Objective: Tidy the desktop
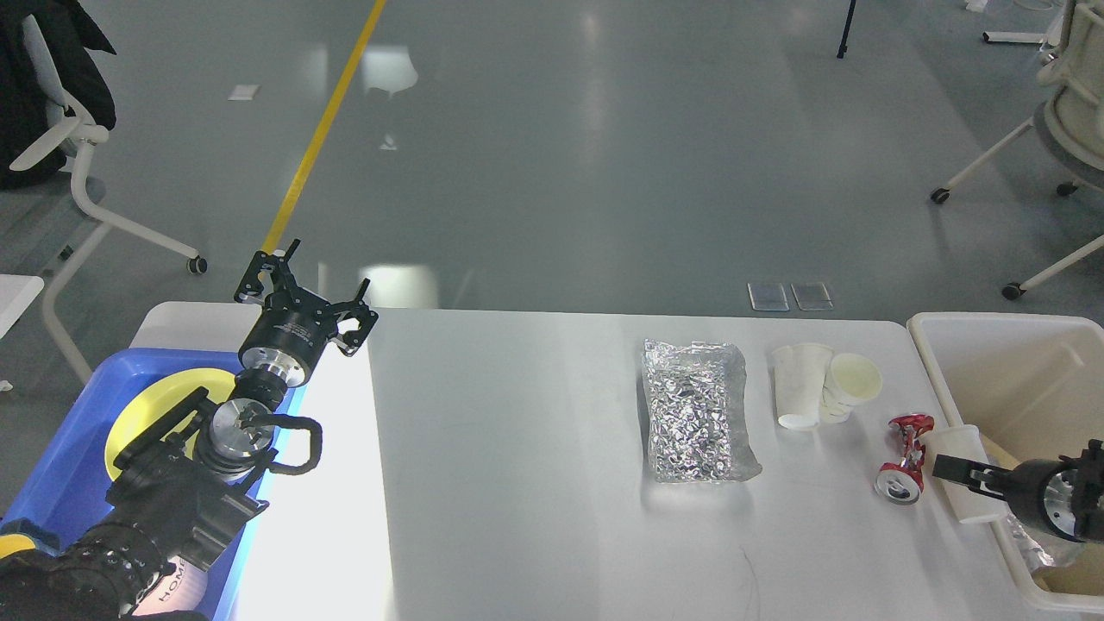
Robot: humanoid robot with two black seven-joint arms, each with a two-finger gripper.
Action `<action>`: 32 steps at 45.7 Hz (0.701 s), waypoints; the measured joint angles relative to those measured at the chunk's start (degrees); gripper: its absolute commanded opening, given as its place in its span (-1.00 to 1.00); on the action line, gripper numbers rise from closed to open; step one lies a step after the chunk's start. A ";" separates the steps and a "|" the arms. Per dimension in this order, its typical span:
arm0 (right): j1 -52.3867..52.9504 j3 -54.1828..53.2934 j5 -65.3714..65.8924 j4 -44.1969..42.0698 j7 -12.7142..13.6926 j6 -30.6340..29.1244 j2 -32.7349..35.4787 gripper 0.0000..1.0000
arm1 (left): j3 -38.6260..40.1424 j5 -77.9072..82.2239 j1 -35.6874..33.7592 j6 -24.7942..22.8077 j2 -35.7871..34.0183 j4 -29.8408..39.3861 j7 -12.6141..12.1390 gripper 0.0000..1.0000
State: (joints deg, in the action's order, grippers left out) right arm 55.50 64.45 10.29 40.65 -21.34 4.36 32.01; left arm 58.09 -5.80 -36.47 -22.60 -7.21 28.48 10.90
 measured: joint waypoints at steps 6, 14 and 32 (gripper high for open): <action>-0.28 -0.16 -0.08 -0.04 -0.02 0.22 -0.39 0.84 | 0.00 0.00 0.00 0.00 0.00 0.00 0.00 0.95; -1.38 -0.24 -0.22 -0.79 -0.02 1.25 -1.09 0.35 | 0.00 0.00 0.00 0.00 0.00 0.00 0.00 0.95; -3.37 -0.26 -0.28 -2.74 0.01 2.26 -2.07 -1.00 | 0.00 0.00 -0.01 0.00 0.00 0.00 0.00 0.95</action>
State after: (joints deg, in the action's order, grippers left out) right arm 52.13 64.19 10.02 37.91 -21.33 6.63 29.95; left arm 58.10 -5.80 -36.47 -22.59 -7.21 28.48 10.90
